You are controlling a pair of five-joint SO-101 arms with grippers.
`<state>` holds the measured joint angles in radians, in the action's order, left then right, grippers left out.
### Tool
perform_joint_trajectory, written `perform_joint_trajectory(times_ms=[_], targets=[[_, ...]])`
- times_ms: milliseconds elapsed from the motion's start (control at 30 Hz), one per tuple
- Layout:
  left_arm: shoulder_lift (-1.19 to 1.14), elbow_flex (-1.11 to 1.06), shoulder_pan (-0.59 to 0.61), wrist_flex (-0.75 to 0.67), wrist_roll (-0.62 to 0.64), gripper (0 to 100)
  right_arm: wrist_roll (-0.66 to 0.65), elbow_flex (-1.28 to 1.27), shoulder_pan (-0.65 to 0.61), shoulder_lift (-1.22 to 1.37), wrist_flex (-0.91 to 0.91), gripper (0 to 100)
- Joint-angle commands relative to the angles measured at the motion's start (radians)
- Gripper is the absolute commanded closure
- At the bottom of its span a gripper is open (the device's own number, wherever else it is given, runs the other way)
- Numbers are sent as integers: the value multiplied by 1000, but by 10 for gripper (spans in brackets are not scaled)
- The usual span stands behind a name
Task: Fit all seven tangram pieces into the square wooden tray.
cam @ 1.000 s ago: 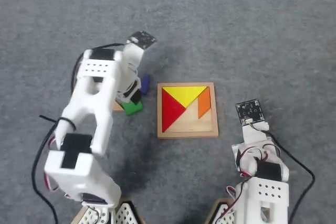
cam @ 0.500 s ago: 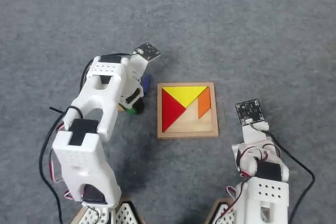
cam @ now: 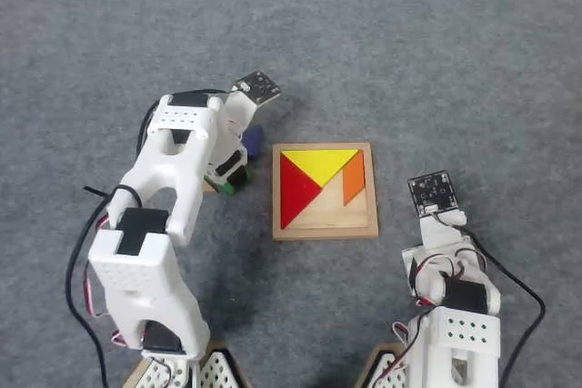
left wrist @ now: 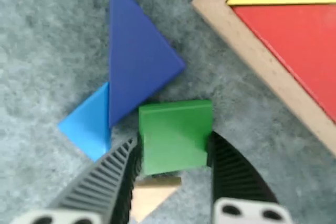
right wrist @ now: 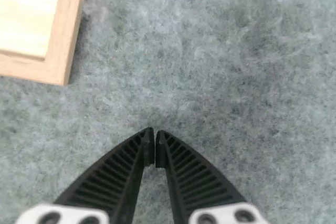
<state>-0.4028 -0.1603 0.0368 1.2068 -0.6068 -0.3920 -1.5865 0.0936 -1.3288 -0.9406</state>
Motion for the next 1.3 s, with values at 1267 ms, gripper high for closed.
perform_joint_trajectory(times_ms=[1267], targets=[[-72,165,238,133,549,751,-15,6,-7,-13,18,991]])
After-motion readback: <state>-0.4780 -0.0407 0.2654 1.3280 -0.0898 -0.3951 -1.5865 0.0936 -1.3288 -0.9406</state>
